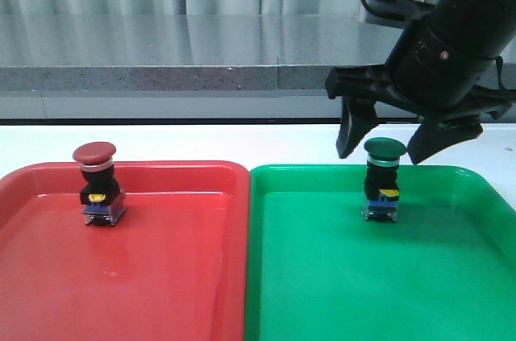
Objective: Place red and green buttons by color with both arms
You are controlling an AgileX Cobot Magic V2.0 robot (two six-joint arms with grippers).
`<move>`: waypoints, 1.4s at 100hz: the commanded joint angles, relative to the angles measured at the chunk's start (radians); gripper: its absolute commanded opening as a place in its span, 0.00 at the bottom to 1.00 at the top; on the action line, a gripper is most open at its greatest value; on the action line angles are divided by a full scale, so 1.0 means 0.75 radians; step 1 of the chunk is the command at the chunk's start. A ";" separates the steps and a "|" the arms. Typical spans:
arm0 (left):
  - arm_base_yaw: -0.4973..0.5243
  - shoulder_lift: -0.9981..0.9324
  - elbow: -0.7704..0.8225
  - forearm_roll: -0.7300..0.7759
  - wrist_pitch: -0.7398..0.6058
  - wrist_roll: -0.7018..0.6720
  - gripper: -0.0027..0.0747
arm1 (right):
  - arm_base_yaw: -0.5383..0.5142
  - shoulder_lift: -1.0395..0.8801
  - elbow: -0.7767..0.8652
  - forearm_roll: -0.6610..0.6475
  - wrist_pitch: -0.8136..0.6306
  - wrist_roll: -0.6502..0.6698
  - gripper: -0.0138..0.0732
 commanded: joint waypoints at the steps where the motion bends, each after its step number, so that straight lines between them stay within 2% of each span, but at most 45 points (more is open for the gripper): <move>1: -0.006 -0.041 0.056 -0.001 -0.097 -0.016 0.01 | 0.000 -0.106 -0.032 -0.009 -0.084 0.000 0.84; 38: -0.006 -0.041 0.056 -0.001 -0.097 -0.016 0.01 | 0.000 -0.415 0.004 -0.172 -0.127 0.000 0.84; 78: -0.006 -0.041 0.056 -0.001 -0.097 -0.016 0.01 | 0.000 -0.968 0.318 -0.265 -0.136 -0.002 0.83; 83: -0.006 -0.041 0.056 -0.001 -0.097 -0.016 0.01 | 0.000 -1.046 0.366 -0.271 -0.144 -0.002 0.80; 92: -0.006 -0.041 0.056 -0.001 -0.097 -0.016 0.01 | 0.000 -1.175 0.429 -0.275 -0.149 -0.002 0.66; 105: -0.006 -0.041 0.056 -0.001 -0.097 -0.016 0.01 | 0.000 -1.363 0.511 -0.287 -0.121 -0.002 0.38; 122: -0.006 -0.041 0.056 -0.001 -0.097 -0.016 0.01 | 0.000 -1.536 0.570 -0.301 -0.094 -0.002 0.10; 124: -0.006 -0.041 0.056 -0.001 -0.097 -0.016 0.01 | 0.000 -1.546 0.576 -0.302 -0.092 -0.002 0.07; 140: -0.006 -0.041 0.056 -0.001 -0.097 -0.016 0.01 | 0.000 -1.604 0.583 -0.302 -0.060 -0.002 0.08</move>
